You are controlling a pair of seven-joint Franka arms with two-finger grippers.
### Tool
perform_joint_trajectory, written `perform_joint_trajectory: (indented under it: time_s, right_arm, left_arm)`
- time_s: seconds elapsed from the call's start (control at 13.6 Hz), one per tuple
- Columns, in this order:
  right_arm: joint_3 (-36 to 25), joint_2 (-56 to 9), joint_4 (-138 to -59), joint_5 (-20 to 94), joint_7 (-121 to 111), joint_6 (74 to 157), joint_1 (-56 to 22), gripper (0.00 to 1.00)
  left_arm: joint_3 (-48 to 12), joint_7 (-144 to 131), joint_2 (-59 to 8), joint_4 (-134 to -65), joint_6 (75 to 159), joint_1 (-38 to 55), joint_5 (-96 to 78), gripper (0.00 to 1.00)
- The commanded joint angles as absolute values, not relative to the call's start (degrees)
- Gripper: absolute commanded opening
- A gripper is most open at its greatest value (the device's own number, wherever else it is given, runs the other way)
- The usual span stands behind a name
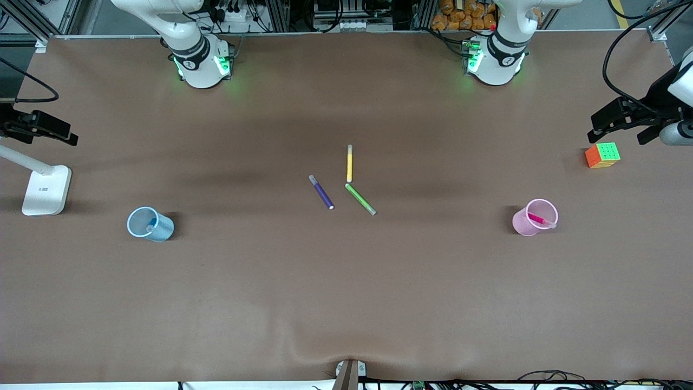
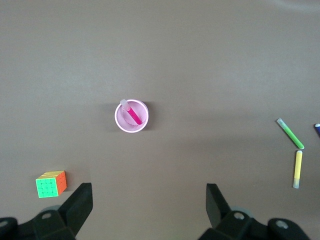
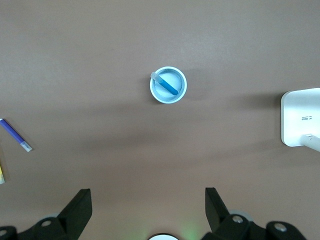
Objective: Place pink and blue markers in matching cups
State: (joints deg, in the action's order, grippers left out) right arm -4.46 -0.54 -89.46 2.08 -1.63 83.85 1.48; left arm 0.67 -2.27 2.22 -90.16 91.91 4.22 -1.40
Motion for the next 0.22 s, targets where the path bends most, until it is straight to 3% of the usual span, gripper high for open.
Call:
perform_joint_trajectory:
  time_s: [0.0, 0.15]
  right_arm:
    - [-4.1, 0.1, -89.1, 0.9, -1.3, 83.1, 1.6, 1.0]
    - [-4.1, 0.4, -89.1, 1.0, -1.4, 83.1, 1.6, 1.0]
  left_arm:
    - [0.6, -1.8, 2.0, -89.6, 91.0, 4.0, -1.2, 1.0]
    - [0.6, -1.9, 2.0, -89.6, 91.0, 4.1, -1.2, 1.0]
